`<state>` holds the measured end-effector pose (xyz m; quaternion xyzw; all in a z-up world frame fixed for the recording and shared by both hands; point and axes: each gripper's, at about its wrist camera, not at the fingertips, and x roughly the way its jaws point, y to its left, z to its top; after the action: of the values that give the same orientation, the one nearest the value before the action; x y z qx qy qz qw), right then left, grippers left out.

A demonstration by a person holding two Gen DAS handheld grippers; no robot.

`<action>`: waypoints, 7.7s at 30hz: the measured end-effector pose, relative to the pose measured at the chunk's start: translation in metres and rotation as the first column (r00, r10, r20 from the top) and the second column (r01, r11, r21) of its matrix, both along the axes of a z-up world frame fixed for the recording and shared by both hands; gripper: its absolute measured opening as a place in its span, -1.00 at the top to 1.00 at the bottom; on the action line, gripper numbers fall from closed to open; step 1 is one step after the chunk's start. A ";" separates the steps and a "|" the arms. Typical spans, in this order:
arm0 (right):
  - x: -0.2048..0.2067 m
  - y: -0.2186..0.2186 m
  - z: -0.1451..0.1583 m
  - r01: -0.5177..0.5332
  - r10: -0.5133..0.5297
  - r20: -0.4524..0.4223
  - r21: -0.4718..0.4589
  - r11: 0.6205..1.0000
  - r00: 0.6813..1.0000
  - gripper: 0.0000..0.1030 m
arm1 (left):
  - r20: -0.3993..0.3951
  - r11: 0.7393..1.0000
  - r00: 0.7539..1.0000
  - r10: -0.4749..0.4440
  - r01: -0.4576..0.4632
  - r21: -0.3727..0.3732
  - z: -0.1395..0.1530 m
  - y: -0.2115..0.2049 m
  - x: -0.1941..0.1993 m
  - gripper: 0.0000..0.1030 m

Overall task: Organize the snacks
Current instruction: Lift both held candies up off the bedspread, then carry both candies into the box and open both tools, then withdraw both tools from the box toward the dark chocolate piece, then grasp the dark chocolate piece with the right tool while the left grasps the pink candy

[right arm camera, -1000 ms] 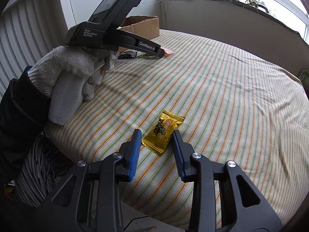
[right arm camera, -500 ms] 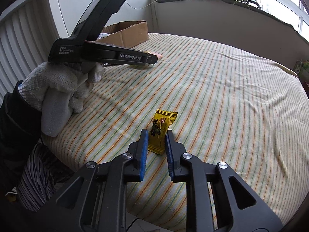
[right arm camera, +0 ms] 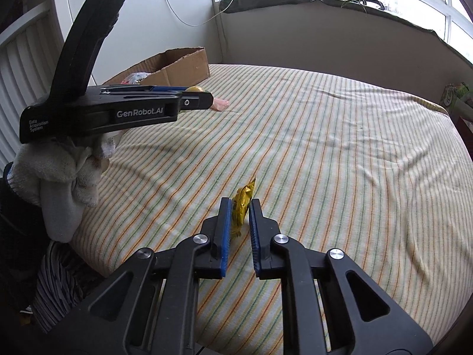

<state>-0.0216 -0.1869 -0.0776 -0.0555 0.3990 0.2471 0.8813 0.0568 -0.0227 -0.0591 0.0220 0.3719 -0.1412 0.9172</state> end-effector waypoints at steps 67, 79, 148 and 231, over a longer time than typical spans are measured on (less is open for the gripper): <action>0.120 0.203 0.090 -0.222 0.205 0.160 0.096 0.970 0.966 0.81 | 0.156 0.927 0.917 0.367 -0.347 -0.143 0.053 0.160 -0.025 0.40; 0.154 0.243 0.063 -0.242 0.235 0.074 0.114 0.964 0.969 0.81 | 0.114 0.903 0.898 0.425 -0.412 -0.122 0.038 0.180 -0.016 0.39; 0.101 0.111 -0.021 -0.260 0.234 -0.115 -0.395 0.881 0.965 0.67 | 0.153 0.937 0.942 0.299 -0.260 -0.234 0.058 0.139 -0.041 0.04; 0.093 0.093 -0.020 -0.010 0.005 -0.090 -0.054 0.998 0.996 0.36 | -0.156 0.990 0.982 0.106 -0.120 -0.080 -0.030 0.036 0.057 0.65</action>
<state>0.0712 -0.0937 -0.0977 -0.0699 0.4446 0.2415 0.8597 0.1140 0.0132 -0.0891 -0.0509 0.4343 -0.1066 0.8930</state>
